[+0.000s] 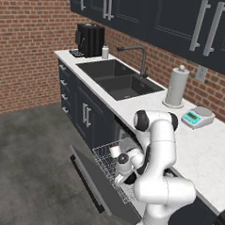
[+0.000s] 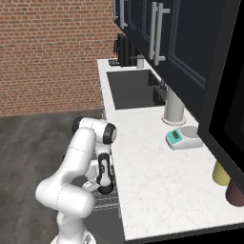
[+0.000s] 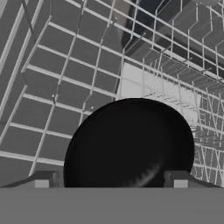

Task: Pick up the cup and bowl from the counter, place them in the dishwasher, and close the dishwasher door.

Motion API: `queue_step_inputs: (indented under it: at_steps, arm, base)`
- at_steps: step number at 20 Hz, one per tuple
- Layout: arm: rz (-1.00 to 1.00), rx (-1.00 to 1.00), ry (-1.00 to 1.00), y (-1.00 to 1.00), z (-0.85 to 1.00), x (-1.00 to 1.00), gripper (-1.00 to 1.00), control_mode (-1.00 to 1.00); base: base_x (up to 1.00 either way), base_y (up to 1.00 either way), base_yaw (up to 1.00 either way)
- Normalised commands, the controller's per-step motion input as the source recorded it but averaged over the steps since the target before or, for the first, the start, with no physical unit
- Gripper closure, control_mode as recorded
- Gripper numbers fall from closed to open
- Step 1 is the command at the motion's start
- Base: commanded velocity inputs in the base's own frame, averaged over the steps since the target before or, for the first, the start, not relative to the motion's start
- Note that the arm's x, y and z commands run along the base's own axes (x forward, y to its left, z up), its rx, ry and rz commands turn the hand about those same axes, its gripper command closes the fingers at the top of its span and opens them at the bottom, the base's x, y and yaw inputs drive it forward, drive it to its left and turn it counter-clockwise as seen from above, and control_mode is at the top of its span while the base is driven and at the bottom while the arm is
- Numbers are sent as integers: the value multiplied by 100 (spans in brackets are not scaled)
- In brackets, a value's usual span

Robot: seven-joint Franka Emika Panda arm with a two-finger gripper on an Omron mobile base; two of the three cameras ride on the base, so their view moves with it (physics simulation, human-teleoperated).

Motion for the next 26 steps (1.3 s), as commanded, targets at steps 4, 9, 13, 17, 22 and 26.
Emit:
queue_step_inputs:
  at_steps: [4, 9, 13, 17, 22, 26]
  arm:
    - [0, 2, -7, 0, 26, -26, -100, -100]
    - [0, 6, -14, 10, 90, -83, -100, -100]
    - [0, 9, -5, 24, 100, -87, -100, -100]
    - [0, 8, 0, 43, 100, -79, -100, -100]
    - [0, 6, 0, 73, 100, -58, -100, -100]
    - [0, 2, 0, 99, 100, -20, -100, -100]
  base:
    - [0, 0, 0]
    - [0, 0, 0]
    - [0, 0, 0]
    - [0, 0, 0]
    - [0, 0, 0]
    - [0, 0, 0]
